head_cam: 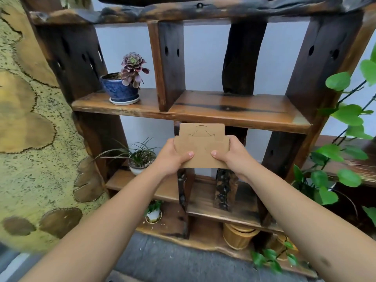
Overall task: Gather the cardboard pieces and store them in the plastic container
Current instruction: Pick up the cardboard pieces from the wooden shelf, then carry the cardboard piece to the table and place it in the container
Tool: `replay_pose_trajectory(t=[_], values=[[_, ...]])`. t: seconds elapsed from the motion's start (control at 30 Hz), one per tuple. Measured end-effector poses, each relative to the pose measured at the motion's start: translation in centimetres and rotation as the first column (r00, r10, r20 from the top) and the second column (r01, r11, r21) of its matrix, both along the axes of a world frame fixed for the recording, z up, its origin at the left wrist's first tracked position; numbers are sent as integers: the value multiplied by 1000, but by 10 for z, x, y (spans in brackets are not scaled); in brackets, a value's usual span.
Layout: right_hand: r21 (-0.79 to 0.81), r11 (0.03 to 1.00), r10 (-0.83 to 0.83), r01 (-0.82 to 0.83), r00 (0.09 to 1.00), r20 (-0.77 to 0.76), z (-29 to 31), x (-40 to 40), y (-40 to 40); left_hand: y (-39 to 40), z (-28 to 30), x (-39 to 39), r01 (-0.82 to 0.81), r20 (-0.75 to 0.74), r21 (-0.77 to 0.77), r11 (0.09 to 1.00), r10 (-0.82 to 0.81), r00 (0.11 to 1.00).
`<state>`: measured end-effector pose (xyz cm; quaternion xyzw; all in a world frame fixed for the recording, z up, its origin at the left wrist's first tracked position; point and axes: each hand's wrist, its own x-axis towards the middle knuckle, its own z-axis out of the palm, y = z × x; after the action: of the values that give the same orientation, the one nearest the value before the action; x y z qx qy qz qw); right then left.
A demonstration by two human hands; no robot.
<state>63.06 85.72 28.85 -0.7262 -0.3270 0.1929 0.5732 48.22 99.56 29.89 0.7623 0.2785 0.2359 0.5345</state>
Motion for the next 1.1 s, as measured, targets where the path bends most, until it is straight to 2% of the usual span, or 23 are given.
replay_pose_trajectory(t=[0.33,0.5,0.7,0.87,1.1], values=[[-34,977,204,-208,975,-92,-25,-58,57,28,-20,-84,-189,-76,-5,982,188,979],[-38,961,268,-273,958,-99,-29,-98,85,40,-25,-135,-273,-50,-66,960,270,962],[-45,922,379,-386,918,-115,-34,-187,123,59,-34,-231,-385,-23,-159,909,386,922],[-39,875,473,-483,868,-148,-38,-273,148,68,-38,-320,-480,-91,-136,867,472,877],[-59,806,582,-590,806,-112,-47,-392,185,68,-44,-444,-614,-49,-182,768,617,786]])
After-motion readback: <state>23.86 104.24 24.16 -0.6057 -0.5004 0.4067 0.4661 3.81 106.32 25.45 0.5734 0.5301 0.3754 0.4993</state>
